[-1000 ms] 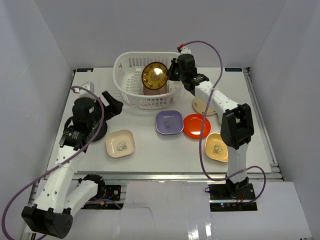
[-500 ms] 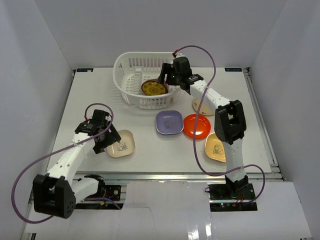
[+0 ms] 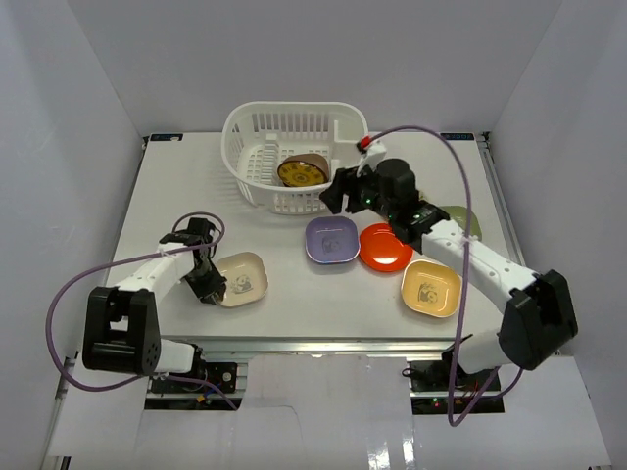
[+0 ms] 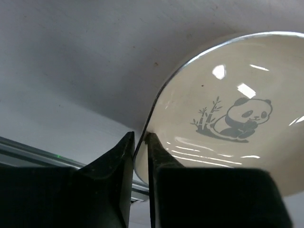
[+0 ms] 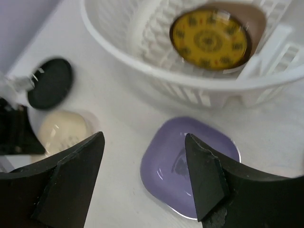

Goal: Place the plates into the plastic bin on the countertop

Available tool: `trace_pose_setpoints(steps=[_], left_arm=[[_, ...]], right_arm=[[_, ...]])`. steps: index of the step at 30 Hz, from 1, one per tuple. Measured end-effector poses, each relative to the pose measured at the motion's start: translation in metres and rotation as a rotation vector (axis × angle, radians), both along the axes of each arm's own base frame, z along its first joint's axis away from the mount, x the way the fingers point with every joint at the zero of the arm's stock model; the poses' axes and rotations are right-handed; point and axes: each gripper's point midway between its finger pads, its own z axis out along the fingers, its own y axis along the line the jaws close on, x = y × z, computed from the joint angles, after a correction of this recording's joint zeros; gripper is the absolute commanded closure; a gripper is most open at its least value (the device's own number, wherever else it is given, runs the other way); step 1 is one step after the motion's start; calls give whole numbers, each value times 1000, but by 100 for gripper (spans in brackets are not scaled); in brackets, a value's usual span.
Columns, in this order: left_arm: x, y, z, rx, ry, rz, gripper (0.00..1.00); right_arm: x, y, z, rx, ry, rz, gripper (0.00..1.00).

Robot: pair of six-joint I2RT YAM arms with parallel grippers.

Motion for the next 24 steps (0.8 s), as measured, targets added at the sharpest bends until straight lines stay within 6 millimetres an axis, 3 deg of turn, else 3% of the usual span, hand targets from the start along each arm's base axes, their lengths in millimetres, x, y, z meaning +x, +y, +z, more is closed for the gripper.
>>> trace_pose_setpoints(steps=[2, 5, 8, 11, 15, 19, 22, 23, 24], left_arm=[[-3, -3, -6, -20, 22, -2, 98], [6, -15, 1, -90, -24, -29, 100], [12, -19, 3, -113, -48, -46, 100], [13, -22, 6, -130, -63, -62, 100], [11, -20, 27, -125, -133, -87, 100], [27, -21, 93, -136, -372, -108, 100], [55, -24, 159, -152, -594, -111, 100], [63, -25, 178, -159, -659, -108, 100], [69, -27, 192, -168, -707, -106, 100]], right_arm=[[-11, 16, -49, -112, 57, 66, 22], [-28, 29, -127, -316, 163, 147, 16], [-47, 28, -176, -487, 225, 204, 16], [-57, 32, -195, -580, 230, 241, 19], [-60, 44, -201, -632, 189, 276, 28], [-66, 50, -210, -661, 183, 302, 38], [-65, 52, -223, -690, 192, 310, 54], [-65, 52, -227, -700, 196, 308, 69], [-64, 52, -232, -709, 200, 307, 77]])
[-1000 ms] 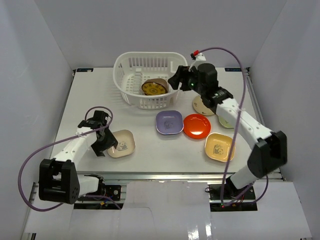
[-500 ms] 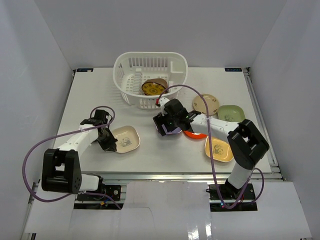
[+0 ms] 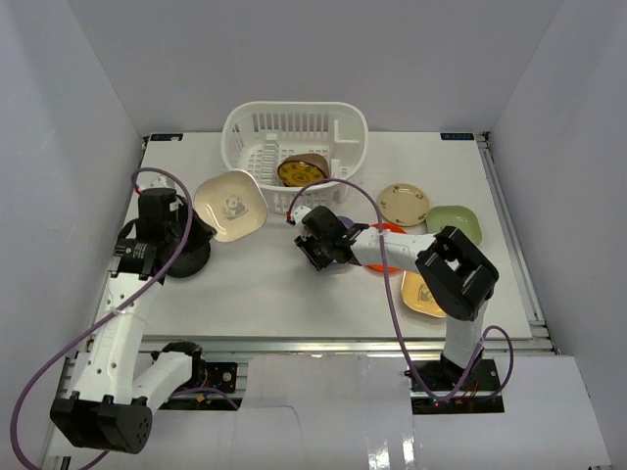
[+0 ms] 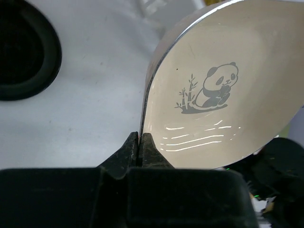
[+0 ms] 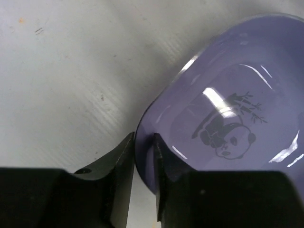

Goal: Place the plates into the plastic bin on the countertop

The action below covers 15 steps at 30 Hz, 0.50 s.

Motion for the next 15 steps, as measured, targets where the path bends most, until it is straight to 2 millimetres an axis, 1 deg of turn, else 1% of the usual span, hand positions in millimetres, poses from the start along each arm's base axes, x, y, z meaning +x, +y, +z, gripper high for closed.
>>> trace_pose_setpoints(steps=[1, 2, 3, 5, 7, 8, 10, 12, 13, 14, 15], left_arm=[[7, -1, 13, -12, -39, 3, 100], [15, -3, 27, -24, -81, 7, 100], [24, -4, 37, -34, -101, 11, 100], [47, -8, 54, -51, -134, 15, 100], [78, -13, 67, -69, -162, 18, 100], [94, -16, 71, -79, -172, 18, 100], [130, -25, 71, -97, -164, 9, 100], [168, -36, 64, -103, -152, -4, 100], [184, -43, 59, -100, -142, -14, 100], [201, -53, 51, -95, -131, -28, 100], [215, -63, 43, -90, -117, -47, 100]], right_arm=[[-2, 1, -3, -3, 8, 1, 88], [-1, 0, -4, -7, 4, -2, 90], [1, 3, 0, 1, -14, -4, 92], [6, 8, 15, 26, -62, -15, 92], [2, 12, 32, 64, -91, -11, 92], [-5, 15, 42, 92, -100, -5, 92], [-21, 15, 65, 142, -118, 14, 92], [-36, 13, 92, 204, -142, 32, 92], [-41, 10, 108, 237, -161, 35, 92], [-43, 6, 125, 272, -185, 32, 92], [-45, 3, 138, 297, -205, 27, 92]])
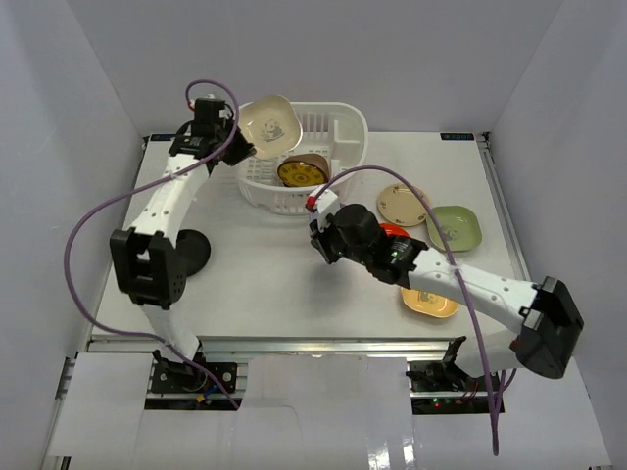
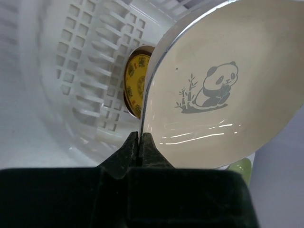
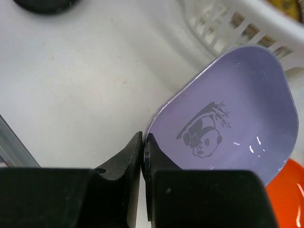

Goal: Place the plates into the plastic bin on the countertop

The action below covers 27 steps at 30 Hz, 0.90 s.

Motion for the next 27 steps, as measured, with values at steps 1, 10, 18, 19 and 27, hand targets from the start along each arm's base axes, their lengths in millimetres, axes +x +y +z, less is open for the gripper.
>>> trace_pose_setpoints(steps=[1, 10, 18, 19, 27], left_arm=[[13, -11, -10, 7, 20, -20, 100], [75, -84, -107, 99, 173, -168, 75], [72, -85, -109, 144, 181, -207, 7], [71, -81, -94, 146, 151, -205, 7], [-24, 23, 61, 81, -168, -29, 16]], right_arm=[[1, -5, 16, 28, -25, -13, 92], [20, -35, 98, 141, -171, -117, 92], [102, -24, 141, 163, -222, -183, 92], [115, -20, 143, 165, -222, -186, 92], [182, 33, 127, 141, -229, -97, 92]])
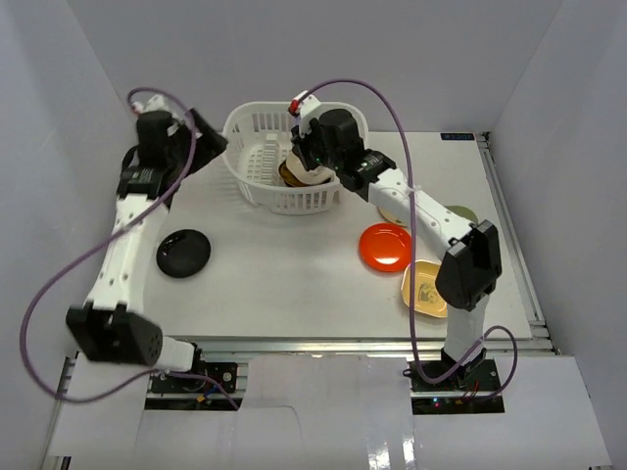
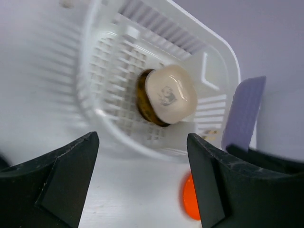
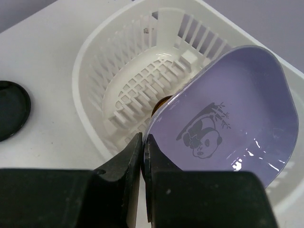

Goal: Place the plates into the plastic bin on the countertop

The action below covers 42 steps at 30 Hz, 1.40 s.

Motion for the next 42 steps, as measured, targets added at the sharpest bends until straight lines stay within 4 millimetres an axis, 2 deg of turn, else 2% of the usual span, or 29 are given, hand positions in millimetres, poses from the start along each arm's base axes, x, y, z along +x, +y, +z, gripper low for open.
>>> trace_pose_setpoints(steps=[3, 5, 7, 9, 10, 11, 12, 13, 15, 18, 21, 23, 26, 29, 33, 35, 37, 39, 40, 41, 42], left_arm=[[-77, 65, 4, 12, -53, 173, 19], [-113, 83, -10, 31, -61, 245, 19], [-139, 95, -42, 55, -2, 304, 22], [-160, 109, -85, 77, 103, 373, 26], [-172, 120, -109, 94, 183, 430, 26], [-180, 126, -132, 104, 249, 459, 25], [-190, 134, -151, 111, 312, 507, 25], [-198, 139, -165, 115, 358, 542, 25], [-214, 148, -189, 107, 436, 615, 25], [-230, 156, -220, 61, 523, 697, 25], [-244, 160, -253, 7, 610, 760, 24], [-254, 161, -274, -27, 662, 799, 22], [-258, 162, -291, -79, 669, 843, 19], [-249, 163, -298, -141, 617, 869, 16], [-226, 166, -295, -210, 525, 878, 17], [-211, 167, -293, -237, 486, 876, 17], [-199, 168, -293, -263, 457, 872, 19], [-188, 168, -292, -291, 431, 867, 27], [-184, 167, -293, -304, 424, 863, 33], [-179, 167, -293, -319, 415, 858, 51], [-177, 166, -295, -329, 416, 856, 60]], right_arm=[[23, 23, -24, -35, 4, 29, 92], [35, 34, -49, -73, 22, 43, 92], [47, 44, -73, -110, 33, 53, 92], [56, 50, -99, -153, 50, 63, 91], [58, 52, -111, -173, 59, 68, 68], [59, 53, -122, -190, 73, 70, 52], [59, 52, -133, -215, 86, 76, 30], [59, 51, -138, -221, 96, 74, 22], [58, 50, -144, -234, 104, 75, 14], [51, 42, -137, -224, 99, 66, 14], [23, 26, -123, -206, 121, 76, 16], [-3, 13, -103, -164, 124, 84, 17], [-39, -10, -73, -66, 102, 78, 18], [-77, -31, -50, 57, 93, 78, 19], [-113, -53, -44, 187, 112, 77, 21], [-126, -64, -57, 215, 149, 57, 23], [-137, -76, -80, 221, 198, 22, 25], [-145, -92, -107, 206, 247, -37, 26], [-150, -101, -122, 198, 271, -70, 27], [-154, -109, -134, 187, 289, -98, 28], [-160, -119, -148, 176, 311, -130, 29]])
